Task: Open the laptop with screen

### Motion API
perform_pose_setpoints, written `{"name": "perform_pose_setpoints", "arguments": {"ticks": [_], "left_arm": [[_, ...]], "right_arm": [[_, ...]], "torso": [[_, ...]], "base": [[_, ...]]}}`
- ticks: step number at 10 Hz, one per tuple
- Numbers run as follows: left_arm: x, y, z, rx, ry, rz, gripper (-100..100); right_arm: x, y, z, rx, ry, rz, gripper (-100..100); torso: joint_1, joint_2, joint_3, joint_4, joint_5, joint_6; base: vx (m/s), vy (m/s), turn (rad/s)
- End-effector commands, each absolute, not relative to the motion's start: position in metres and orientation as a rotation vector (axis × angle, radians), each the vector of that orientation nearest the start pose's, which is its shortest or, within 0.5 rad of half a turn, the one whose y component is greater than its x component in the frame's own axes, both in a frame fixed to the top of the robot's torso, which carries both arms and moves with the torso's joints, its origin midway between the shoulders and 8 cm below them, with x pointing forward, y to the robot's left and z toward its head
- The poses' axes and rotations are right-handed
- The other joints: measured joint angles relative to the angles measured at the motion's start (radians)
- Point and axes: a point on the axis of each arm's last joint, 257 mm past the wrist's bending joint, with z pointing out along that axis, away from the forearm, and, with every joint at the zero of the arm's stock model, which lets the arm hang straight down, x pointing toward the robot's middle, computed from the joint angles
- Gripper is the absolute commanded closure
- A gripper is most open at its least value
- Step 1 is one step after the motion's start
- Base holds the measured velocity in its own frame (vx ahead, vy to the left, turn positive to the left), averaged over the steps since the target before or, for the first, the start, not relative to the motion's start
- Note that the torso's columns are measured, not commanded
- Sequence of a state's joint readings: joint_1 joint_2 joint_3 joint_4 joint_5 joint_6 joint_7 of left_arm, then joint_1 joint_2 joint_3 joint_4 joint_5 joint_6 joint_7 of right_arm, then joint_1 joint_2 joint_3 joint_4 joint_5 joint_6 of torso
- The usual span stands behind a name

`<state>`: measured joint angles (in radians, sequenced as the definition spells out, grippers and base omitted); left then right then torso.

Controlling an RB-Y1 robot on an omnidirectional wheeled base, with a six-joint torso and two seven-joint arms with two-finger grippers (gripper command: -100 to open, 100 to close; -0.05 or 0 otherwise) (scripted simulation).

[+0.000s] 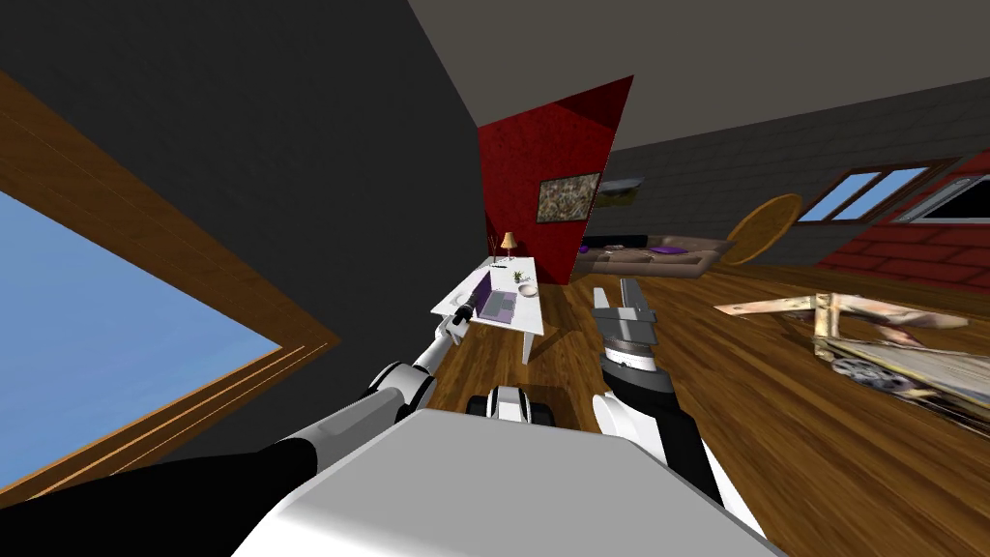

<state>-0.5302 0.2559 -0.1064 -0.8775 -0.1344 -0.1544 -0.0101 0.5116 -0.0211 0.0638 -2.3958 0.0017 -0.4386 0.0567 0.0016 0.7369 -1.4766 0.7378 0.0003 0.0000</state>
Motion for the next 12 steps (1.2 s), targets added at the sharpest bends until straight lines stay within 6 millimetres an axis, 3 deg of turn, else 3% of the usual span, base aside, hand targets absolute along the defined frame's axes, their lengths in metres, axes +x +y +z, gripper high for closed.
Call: {"name": "perform_pose_setpoints", "arguments": {"ticks": [1, 7, 8, 12], "left_arm": [[0.673, 0.227, -0.235, -0.805, 1.545, -0.930, -100], [0.679, 0.235, -0.236, -0.815, 1.556, -0.911, -100], [0.679, 0.235, -0.236, -0.815, 1.555, -0.911, 100], [0.673, 0.253, -0.235, -0.640, 1.594, -0.777, 100]], "right_arm": [[0.332, -0.254, 0.059, 0.595, 0.613, 1.320, 0], [0.332, -0.254, 0.059, 0.595, 0.613, 1.320, 0], [0.332, -0.254, 0.059, 0.595, 0.613, 1.320, 0], [0.332, -0.254, 0.059, 0.595, 0.613, 1.320, 0]], "torso": [[0.000, 0.001, 0.001, 0.000, 0.000, 0.000], [-0.005, -0.005, -0.003, -0.001, -0.001, 0.000], [-0.003, -0.001, -0.001, -0.001, -0.001, 0.000], [-0.007, -0.001, -0.001, -0.005, 0.000, 0.004]], "base": [[-0.021, 0.111, -0.088], [0.012, 0.058, -0.037], [0.009, 0.000, 0.001], [0.008, -0.175, 0.076]]}}
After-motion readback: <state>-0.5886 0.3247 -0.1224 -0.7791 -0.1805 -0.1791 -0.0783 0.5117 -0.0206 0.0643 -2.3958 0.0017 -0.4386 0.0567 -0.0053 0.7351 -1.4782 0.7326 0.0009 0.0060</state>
